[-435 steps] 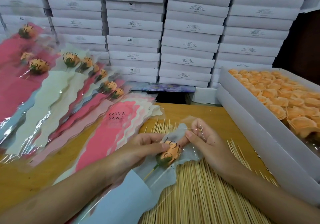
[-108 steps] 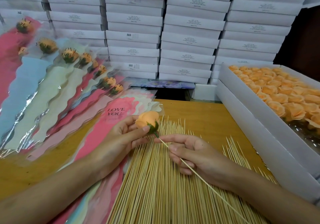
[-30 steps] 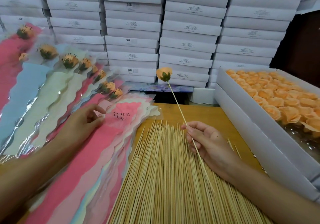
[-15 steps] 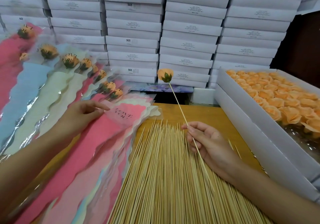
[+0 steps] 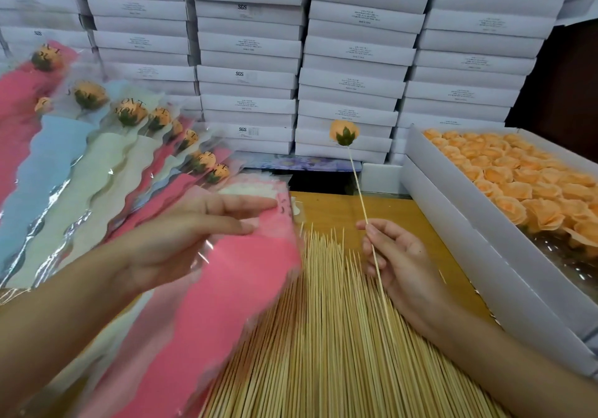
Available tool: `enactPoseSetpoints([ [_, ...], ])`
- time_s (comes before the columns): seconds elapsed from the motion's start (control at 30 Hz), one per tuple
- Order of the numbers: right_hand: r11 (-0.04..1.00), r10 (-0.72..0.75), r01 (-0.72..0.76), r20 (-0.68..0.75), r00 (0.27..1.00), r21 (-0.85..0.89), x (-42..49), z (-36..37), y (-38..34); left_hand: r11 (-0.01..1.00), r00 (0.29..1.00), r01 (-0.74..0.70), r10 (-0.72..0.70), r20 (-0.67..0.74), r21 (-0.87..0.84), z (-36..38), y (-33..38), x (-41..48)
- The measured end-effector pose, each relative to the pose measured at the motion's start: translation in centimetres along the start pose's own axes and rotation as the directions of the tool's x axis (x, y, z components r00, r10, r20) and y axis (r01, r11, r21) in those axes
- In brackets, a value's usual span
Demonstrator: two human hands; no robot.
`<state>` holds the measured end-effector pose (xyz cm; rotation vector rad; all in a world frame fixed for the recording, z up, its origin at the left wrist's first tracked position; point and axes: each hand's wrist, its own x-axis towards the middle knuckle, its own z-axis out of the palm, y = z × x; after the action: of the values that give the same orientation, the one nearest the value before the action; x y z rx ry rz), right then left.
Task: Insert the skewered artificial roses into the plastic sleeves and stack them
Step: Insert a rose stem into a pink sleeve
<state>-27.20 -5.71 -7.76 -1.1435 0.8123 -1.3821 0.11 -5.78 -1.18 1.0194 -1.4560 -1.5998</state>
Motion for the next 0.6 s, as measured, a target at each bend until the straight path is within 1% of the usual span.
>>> enactPoseSetpoints([
  [0.07,1.000,-0.013,0.014,-0.035,0.999,0.004,0.1,-0.1,0.1,1.000,0.995,0.022,-0.023,0.095,0.011,0.5,-0.5,0.0],
  [0.1,1.000,-0.017,0.017,-0.047,0.999,0.005,0.1,-0.2,0.1,0.999,0.993,0.024,-0.029,0.112,0.044,0.7,-0.8,0.0],
  [0.17,1.000,-0.019,0.019,-0.057,0.998,-0.005,0.2,-0.2,0.2,0.981,0.998,0.010,-0.022,0.058,0.195,1.0,-1.3,0.2],
  [0.23,1.000,-0.020,0.019,-0.051,0.998,-0.022,0.2,-0.3,0.2,0.925,1.000,-0.001,0.011,-0.024,0.380,1.0,-1.8,0.3],
  [0.3,0.999,-0.024,0.022,-0.043,0.999,-0.035,0.1,-0.3,0.2,0.882,0.997,-0.002,0.037,-0.065,0.471,0.9,-2.1,0.4],
  [0.4,0.999,-0.026,0.024,-0.045,0.999,-0.045,0.1,-0.3,0.2,0.878,0.997,-0.012,0.046,-0.059,0.478,0.7,-2.0,0.3],
  [0.5,0.998,-0.026,0.023,-0.053,0.998,-0.052,0.0,-0.2,0.2,0.876,1.000,0.012,-0.024,0.019,0.482,0.3,-1.8,0.2],
  [0.6,0.998,-0.031,0.028,-0.063,0.998,-0.053,0.0,-0.1,0.1,0.917,0.991,0.007,-0.061,0.122,0.399,0.1,-1.4,0.0],
])
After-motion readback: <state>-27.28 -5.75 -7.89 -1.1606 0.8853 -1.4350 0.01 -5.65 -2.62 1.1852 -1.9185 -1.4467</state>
